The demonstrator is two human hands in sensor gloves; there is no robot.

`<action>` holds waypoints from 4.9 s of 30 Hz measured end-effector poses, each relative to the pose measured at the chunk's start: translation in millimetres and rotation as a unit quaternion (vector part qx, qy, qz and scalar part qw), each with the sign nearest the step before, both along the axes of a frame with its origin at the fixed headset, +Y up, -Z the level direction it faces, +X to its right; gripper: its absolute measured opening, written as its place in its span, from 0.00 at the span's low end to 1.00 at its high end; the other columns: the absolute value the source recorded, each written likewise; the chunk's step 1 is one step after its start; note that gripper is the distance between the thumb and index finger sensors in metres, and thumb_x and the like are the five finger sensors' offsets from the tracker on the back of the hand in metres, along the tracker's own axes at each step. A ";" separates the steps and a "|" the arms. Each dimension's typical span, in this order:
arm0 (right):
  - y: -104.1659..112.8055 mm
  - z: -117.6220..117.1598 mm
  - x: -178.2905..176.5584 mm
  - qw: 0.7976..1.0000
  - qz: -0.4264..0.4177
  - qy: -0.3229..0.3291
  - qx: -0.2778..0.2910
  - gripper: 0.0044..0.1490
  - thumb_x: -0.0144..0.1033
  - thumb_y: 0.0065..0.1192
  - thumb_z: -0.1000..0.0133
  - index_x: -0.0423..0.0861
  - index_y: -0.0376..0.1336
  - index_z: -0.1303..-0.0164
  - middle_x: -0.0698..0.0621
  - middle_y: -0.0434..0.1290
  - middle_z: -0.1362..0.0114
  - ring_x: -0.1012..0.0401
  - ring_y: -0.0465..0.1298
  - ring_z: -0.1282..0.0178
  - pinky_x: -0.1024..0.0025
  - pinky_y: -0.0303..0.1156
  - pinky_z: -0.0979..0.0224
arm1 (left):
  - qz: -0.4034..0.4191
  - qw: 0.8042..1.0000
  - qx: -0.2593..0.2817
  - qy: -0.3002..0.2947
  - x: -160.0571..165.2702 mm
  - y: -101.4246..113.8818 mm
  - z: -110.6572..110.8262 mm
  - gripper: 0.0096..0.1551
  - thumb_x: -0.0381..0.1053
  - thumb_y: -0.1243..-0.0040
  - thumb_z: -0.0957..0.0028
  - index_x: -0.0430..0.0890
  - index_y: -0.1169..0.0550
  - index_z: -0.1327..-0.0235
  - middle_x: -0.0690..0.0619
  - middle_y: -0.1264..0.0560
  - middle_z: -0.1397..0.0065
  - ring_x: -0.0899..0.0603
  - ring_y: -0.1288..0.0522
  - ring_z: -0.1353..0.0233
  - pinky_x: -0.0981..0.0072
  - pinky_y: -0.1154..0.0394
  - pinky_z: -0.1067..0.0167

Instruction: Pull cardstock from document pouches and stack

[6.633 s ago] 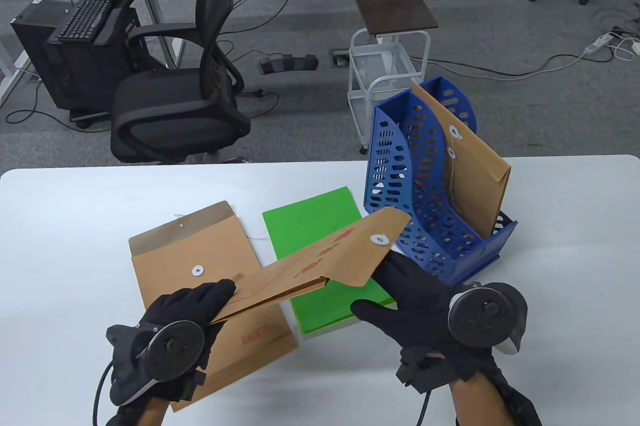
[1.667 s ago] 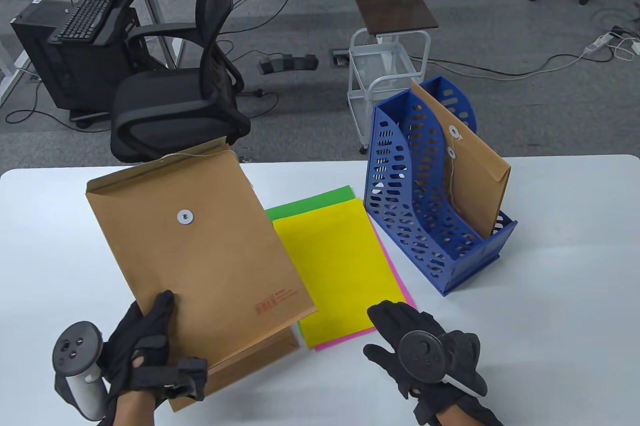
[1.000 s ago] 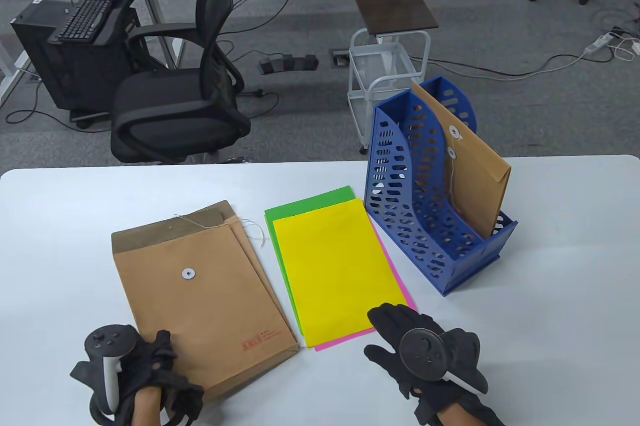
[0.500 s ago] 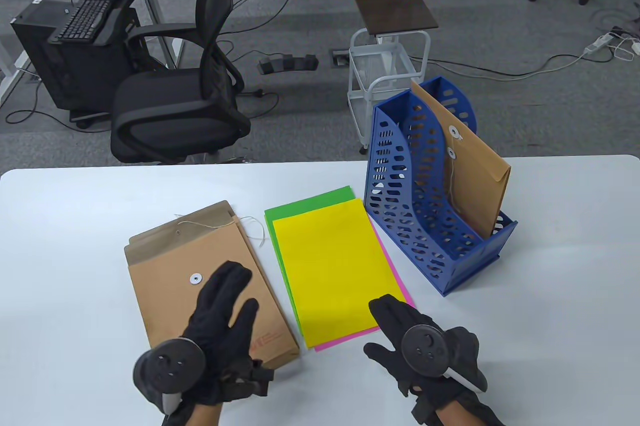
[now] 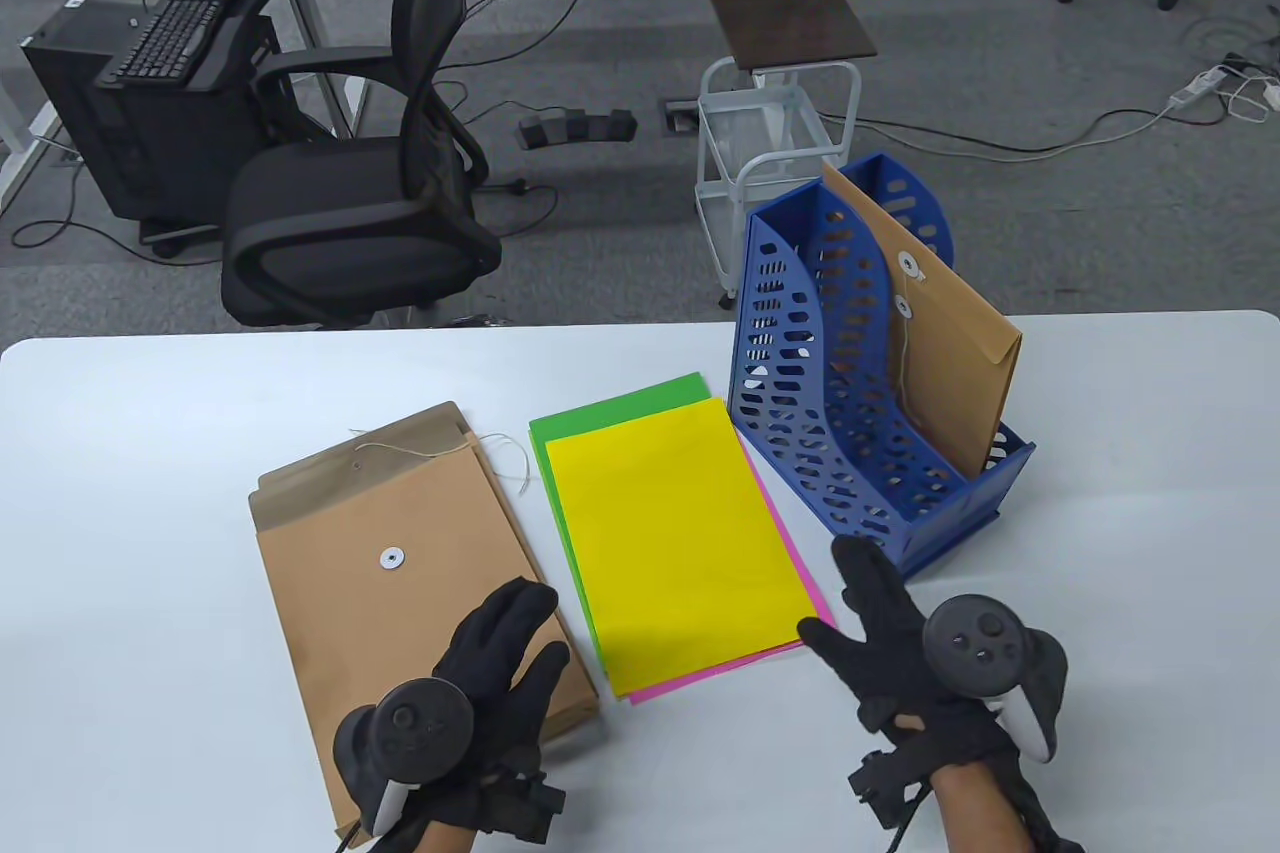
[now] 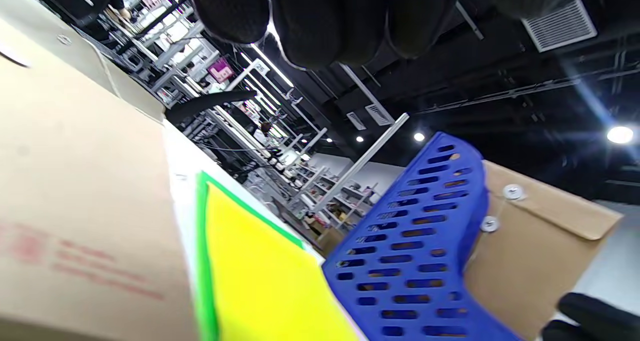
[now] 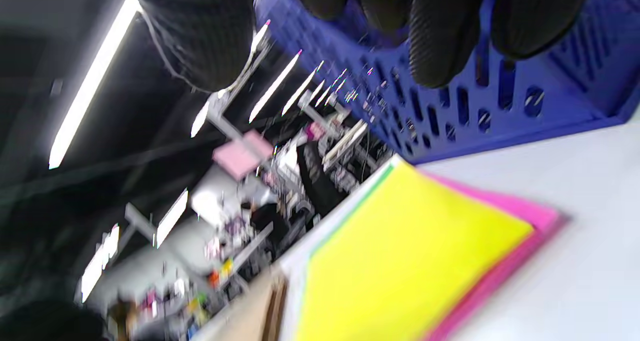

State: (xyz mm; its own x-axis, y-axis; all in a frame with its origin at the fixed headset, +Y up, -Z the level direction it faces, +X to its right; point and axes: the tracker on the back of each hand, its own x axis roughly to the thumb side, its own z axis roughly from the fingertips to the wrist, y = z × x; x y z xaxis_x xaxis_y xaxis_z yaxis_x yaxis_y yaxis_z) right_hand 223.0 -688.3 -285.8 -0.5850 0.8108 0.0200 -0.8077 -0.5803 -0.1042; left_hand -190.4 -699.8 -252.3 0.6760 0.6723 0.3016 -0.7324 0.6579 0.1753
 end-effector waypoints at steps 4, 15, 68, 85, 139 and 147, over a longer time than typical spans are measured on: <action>13.2 -18.6 28.7 0.996 -0.054 -0.066 0.005 0.55 0.56 0.71 0.49 0.51 0.48 0.17 0.42 0.49 0.11 0.44 0.73 0.28 0.41 0.68 0.30 | -0.006 0.999 0.035 -0.009 7.6 13.2 6.7 0.36 0.70 0.47 0.49 0.61 0.31 0.26 0.55 0.33 0.18 0.46 0.31 0.19 0.47 0.32 0.25; 48.6 -104.6 91.4 0.966 -0.181 -0.185 0.003 0.62 0.59 0.71 0.49 0.45 0.41 0.17 0.40 0.52 0.14 0.53 0.83 0.45 0.54 0.79 0.42 | -0.024 0.998 0.046 -0.029 21.1 19.1 15.2 0.36 0.70 0.47 0.49 0.60 0.30 0.26 0.55 0.32 0.18 0.46 0.30 0.20 0.47 0.31 0.26; 98.4 -7.0 -85.6 0.987 0.135 0.024 0.085 0.46 0.64 0.60 0.44 0.46 0.62 0.22 0.42 0.70 0.20 0.43 0.77 0.32 0.42 0.72 0.37 | 0.223 0.971 -0.074 -0.041 -28.6 6.0 -1.2 0.26 0.65 0.43 0.49 0.58 0.16 0.43 0.57 0.11 0.44 0.49 0.12 0.46 0.56 0.17 0.46; 76.3 0.7 -148.9 0.974 0.127 0.180 0.059 0.46 0.67 0.63 0.49 0.40 0.73 0.37 0.43 0.85 0.39 0.48 0.86 0.49 0.48 0.78 0.46 | 0.029 0.992 0.120 0.027 -9.3 33.2 25.2 0.26 0.66 0.45 0.50 0.61 0.17 0.43 0.59 0.13 0.39 0.49 0.14 0.40 0.53 0.19 0.41; 99.2 6.9 -117.7 0.943 -0.170 0.185 0.218 0.27 0.35 0.63 0.43 0.52 0.68 0.31 0.54 0.80 0.32 0.53 0.85 0.45 0.53 0.80 0.45 | 0.155 0.958 -0.218 -0.101 3.4 -7.3 -2.1 0.26 0.66 0.45 0.47 0.58 0.17 0.41 0.58 0.11 0.44 0.51 0.10 0.49 0.61 0.15 0.49; 117.0 40.7 -153.3 0.914 0.018 0.212 0.347 0.27 0.34 0.63 0.43 0.50 0.69 0.33 0.53 0.81 0.34 0.52 0.83 0.38 0.52 0.77 0.38 | 0.157 0.962 -0.204 -0.094 4.5 -3.0 1.3 0.26 0.65 0.44 0.47 0.57 0.17 0.42 0.57 0.10 0.46 0.51 0.10 0.51 0.61 0.14 0.51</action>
State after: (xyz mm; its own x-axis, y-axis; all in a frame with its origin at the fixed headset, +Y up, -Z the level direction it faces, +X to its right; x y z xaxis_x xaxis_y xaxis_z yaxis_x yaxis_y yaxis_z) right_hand 69.7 -571.3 -245.2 -0.4318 0.4973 0.7525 -0.8422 -0.5210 -0.1389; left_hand -185.9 -702.8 -251.0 0.3802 0.9225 0.0662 -0.8994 0.3854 -0.2064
